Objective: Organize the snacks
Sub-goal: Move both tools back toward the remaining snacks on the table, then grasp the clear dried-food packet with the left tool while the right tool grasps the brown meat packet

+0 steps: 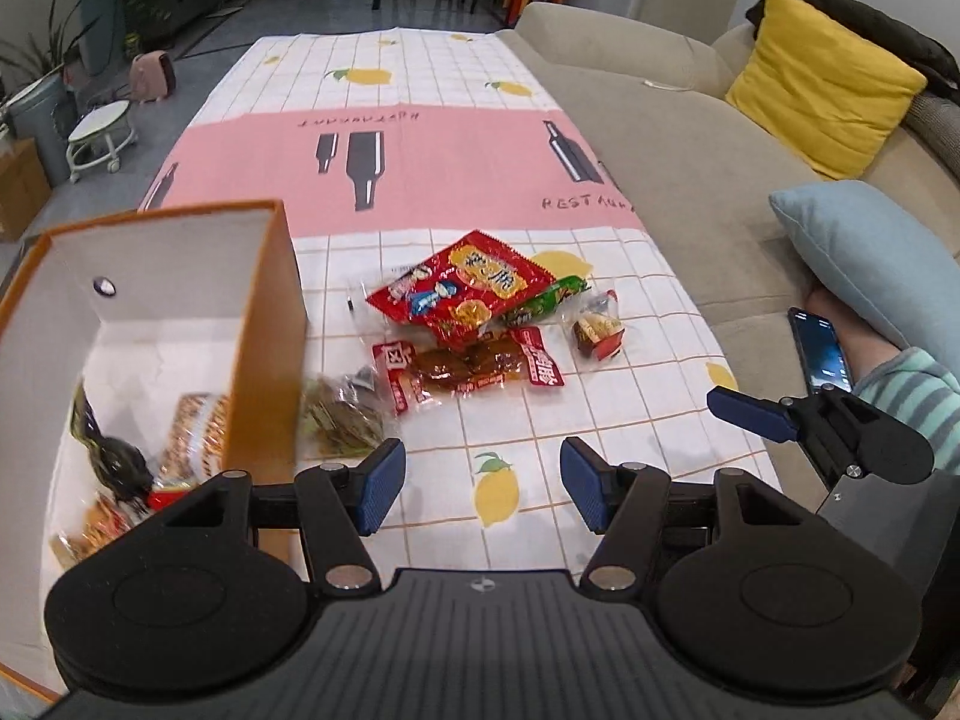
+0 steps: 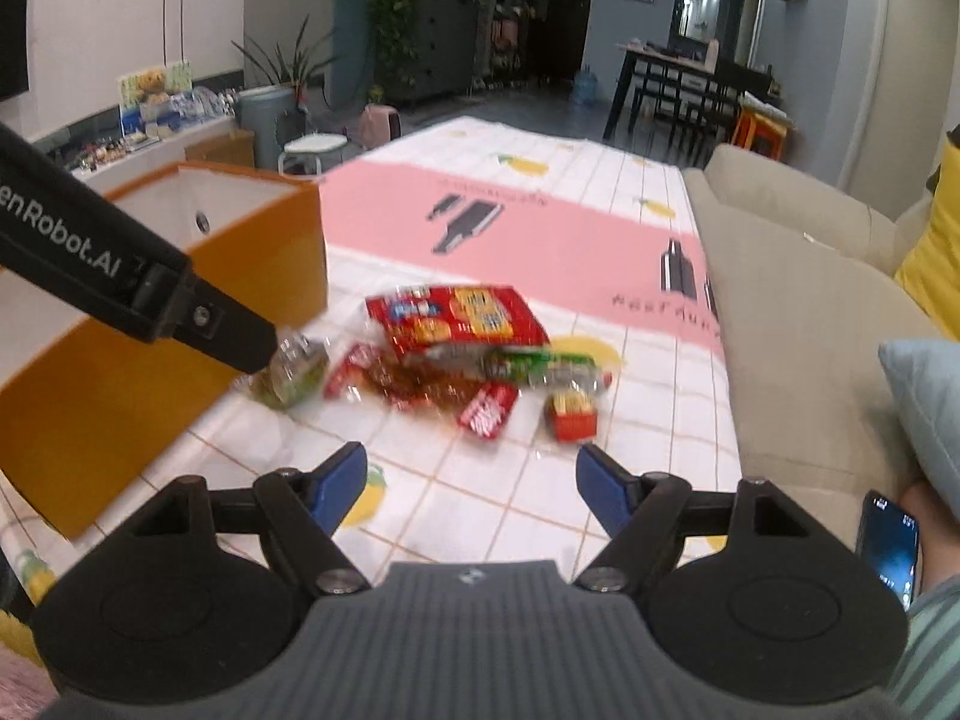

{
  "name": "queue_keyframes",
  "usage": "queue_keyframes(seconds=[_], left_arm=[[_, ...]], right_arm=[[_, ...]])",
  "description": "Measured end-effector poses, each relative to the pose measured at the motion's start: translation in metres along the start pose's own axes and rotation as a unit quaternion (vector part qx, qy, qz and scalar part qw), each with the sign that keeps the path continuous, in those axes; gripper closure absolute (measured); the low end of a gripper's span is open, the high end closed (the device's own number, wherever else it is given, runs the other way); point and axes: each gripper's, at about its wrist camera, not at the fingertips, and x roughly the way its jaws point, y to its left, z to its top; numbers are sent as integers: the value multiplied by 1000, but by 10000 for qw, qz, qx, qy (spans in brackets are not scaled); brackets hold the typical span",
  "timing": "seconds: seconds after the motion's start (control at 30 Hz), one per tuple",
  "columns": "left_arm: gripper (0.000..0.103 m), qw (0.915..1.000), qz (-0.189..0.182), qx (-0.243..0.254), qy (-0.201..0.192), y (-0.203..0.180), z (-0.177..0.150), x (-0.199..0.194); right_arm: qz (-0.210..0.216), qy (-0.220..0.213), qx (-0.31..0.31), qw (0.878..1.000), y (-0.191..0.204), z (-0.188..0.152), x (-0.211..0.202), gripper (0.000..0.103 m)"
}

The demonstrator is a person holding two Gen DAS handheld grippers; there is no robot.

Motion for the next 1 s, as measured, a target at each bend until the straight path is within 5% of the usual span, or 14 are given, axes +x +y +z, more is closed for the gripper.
queue_keyframes(seconds=[0.37,0.5,0.7,1.0], left_arm=[[33,9996,173,-214,82,7,-17,37],[33,9987,447,254,-21,4,-6,48],[34,9882,1118,926,497,3,12,80],[37,9703,1831,1413,706,-6,7,114]], right_arm=[[-220,353,-177,9990,1,-6,24,29],[-203,427,-113,9988,-3,-2,37,30],[-131,355,-470,9982,0,6,60,39],[-301,335,-1587,9863,26,-3,106,55]])
